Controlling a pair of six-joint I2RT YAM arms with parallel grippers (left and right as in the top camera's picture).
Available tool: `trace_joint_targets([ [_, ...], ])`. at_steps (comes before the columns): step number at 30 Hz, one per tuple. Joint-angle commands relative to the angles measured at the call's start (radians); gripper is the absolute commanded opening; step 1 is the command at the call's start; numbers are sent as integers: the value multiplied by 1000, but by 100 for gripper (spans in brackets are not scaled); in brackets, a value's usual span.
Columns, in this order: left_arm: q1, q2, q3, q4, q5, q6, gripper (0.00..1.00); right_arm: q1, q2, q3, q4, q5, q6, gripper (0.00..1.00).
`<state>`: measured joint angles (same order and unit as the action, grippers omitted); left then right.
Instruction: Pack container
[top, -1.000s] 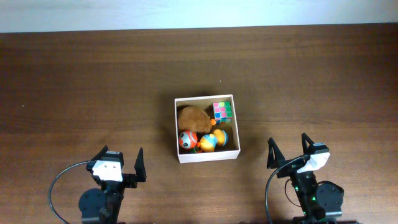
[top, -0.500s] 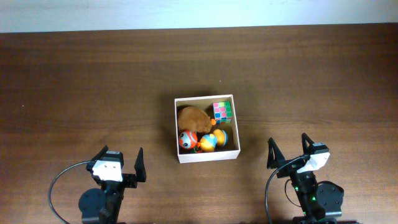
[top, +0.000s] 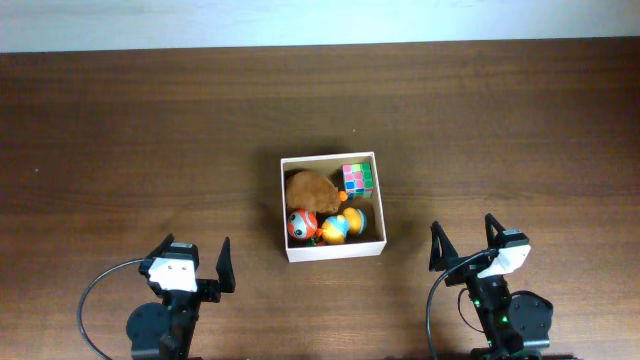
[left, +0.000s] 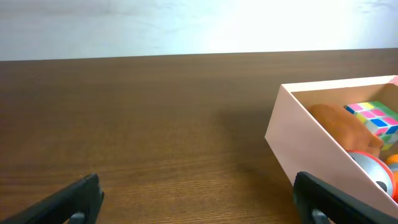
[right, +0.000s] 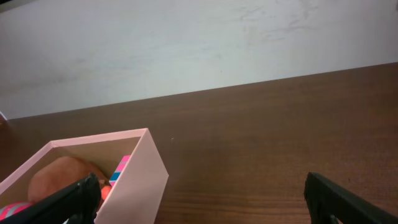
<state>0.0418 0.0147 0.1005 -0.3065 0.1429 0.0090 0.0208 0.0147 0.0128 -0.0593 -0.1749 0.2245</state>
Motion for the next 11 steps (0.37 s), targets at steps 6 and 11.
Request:
trace_joint_targets([
  [6,7,-10,-5,0,11,22,99,7,-11,-7,-4,6,-11,99],
  [11,7,-10,-5,0,11,22,99,7,-11,-7,-4,6,-11,99],
])
